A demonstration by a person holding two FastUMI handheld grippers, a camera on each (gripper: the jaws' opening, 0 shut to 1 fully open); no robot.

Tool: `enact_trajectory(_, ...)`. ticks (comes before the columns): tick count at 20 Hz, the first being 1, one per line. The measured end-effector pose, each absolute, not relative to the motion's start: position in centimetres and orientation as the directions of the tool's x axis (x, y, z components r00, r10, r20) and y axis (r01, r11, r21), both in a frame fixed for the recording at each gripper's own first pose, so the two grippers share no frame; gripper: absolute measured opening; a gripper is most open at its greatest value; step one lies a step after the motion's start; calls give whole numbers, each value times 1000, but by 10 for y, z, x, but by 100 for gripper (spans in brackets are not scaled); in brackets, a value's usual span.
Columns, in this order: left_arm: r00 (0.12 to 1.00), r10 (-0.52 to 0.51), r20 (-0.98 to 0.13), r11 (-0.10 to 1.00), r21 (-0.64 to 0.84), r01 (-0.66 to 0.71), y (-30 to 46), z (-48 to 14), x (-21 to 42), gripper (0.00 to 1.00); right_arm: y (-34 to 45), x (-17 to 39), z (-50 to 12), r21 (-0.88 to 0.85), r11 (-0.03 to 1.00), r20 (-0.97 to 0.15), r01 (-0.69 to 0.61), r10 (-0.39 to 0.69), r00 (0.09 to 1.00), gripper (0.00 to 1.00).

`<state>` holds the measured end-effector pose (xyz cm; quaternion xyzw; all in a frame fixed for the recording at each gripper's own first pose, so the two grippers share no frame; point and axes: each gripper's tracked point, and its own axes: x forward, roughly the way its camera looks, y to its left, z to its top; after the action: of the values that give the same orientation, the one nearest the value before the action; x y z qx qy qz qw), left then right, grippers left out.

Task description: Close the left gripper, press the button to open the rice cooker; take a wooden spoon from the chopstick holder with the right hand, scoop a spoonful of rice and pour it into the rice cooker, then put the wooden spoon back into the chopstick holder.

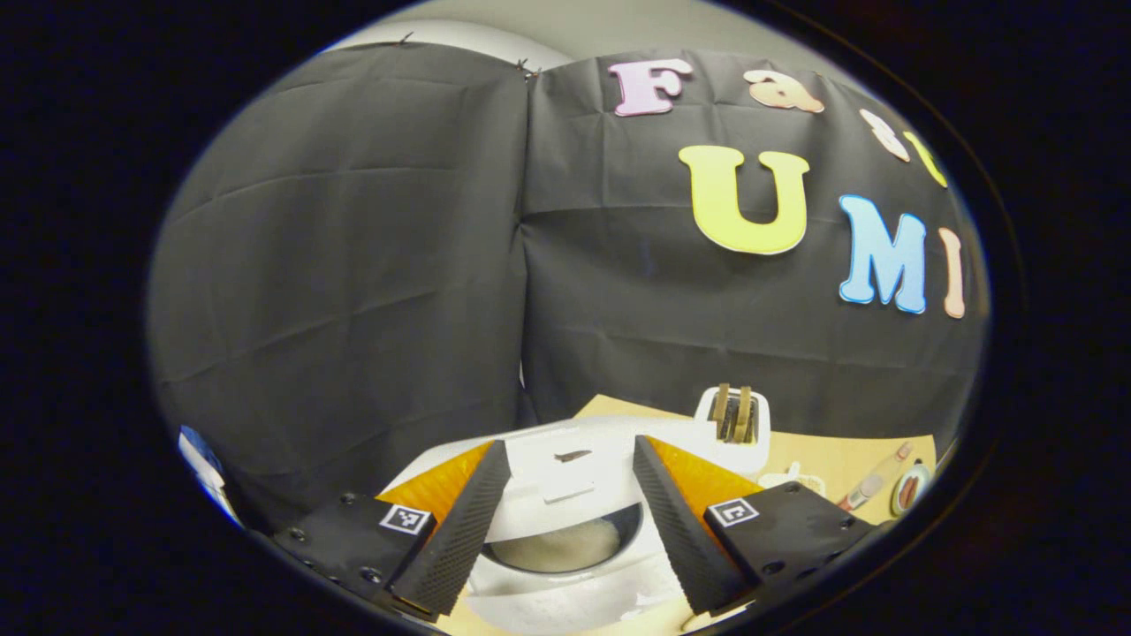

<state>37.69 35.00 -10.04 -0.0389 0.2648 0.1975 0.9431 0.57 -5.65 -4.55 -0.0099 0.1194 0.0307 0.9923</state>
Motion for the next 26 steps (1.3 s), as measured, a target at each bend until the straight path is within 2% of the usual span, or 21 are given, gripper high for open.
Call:
enact_trajectory(5, 748, 321, -582, 921, 6, -390, 327, -138, 368, 98, -69, 2, -45, -8, 998, -235, -56, 52, 971, 98)
enact_trajectory(6, 742, 318, -590, 921, 7, -389, 323, -145, 364, 96, -71, 1, -45, -9, 998, -236, -55, 51, 971, 98)
enact_trajectory(9, 722, 321, -613, 924, 35, -381, 319, -161, 351, 98, -78, -3, -50, -5, 999, -245, -51, 48, 968, 98)
enact_trajectory(10, 715, 323, -620, 926, 50, -375, 318, -166, 351, 96, -80, -5, -50, -5, 999, -247, -50, 47, 968, 98)
enact_trajectory(18, 678, 338, -652, 928, 109, -357, 310, -194, 339, 100, -93, -6, -50, 2, 1000, -243, -13, 14, 970, 98)
enact_trajectory(22, 657, 342, -672, 921, 101, -376, 310, -201, 334, 99, -93, -2, -52, 8, 1000, -241, -12, 13, 970, 98)
enact_trajectory(23, 649, 342, -679, 918, 94, -385, 309, -203, 334, 96, -91, -2, -53, 9, 1000, -243, -14, 15, 970, 98)
enact_trajectory(26, 641, 326, -695, 907, 38, -420, 308, -205, 331, 100, -83, 1, -59, 13, 1000, -252, -28, 30, 967, 98)
